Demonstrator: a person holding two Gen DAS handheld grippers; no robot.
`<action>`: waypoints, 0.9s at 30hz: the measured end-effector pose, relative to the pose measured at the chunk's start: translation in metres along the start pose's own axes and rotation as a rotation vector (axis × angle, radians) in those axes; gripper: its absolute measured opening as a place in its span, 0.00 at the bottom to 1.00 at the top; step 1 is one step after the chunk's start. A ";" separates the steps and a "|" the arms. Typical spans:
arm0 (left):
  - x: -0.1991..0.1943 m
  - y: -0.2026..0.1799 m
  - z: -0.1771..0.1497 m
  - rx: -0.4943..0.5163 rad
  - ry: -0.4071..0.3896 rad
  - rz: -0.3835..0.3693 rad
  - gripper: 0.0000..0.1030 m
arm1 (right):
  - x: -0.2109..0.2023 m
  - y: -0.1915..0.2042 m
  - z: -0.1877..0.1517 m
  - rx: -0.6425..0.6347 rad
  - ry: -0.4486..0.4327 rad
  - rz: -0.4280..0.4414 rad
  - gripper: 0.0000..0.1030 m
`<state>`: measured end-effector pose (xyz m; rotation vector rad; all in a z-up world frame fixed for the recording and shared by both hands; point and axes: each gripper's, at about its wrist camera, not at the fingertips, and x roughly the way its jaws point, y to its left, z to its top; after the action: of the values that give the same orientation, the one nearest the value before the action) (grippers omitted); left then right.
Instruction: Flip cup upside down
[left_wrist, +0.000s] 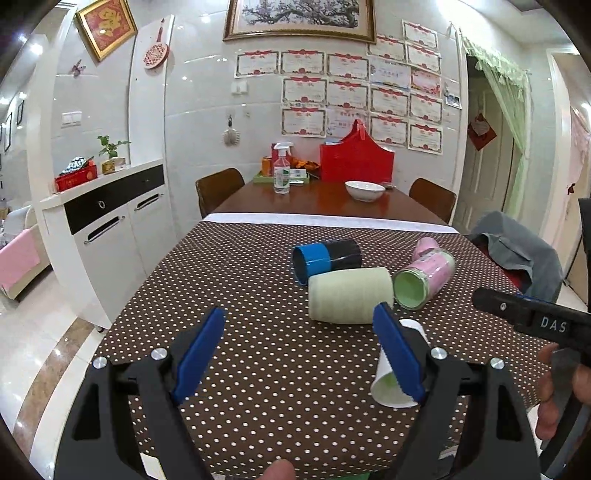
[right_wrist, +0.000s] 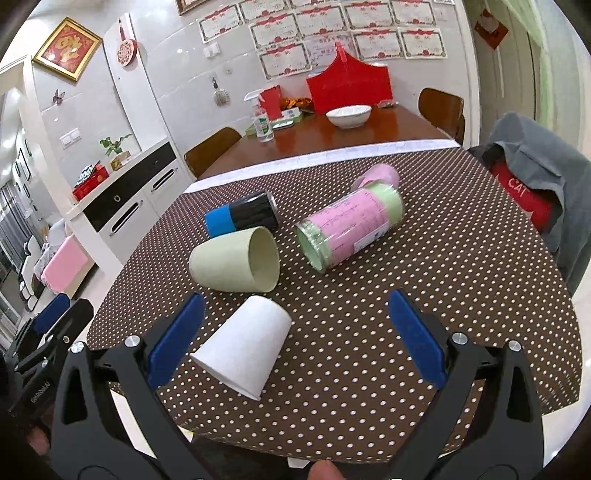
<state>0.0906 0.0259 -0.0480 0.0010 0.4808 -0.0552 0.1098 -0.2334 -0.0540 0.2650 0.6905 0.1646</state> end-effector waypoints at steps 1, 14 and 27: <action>0.000 0.002 0.000 0.001 -0.004 0.006 0.79 | 0.003 0.001 0.000 0.006 0.016 0.009 0.94; 0.010 0.029 -0.010 -0.047 0.004 0.028 0.79 | 0.068 0.008 0.000 0.117 0.291 0.112 0.94; 0.016 0.040 -0.020 -0.058 0.021 0.019 0.79 | 0.111 0.025 0.000 0.115 0.467 0.072 0.86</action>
<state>0.0981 0.0650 -0.0735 -0.0508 0.5036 -0.0228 0.1924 -0.1829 -0.1141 0.3665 1.1570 0.2596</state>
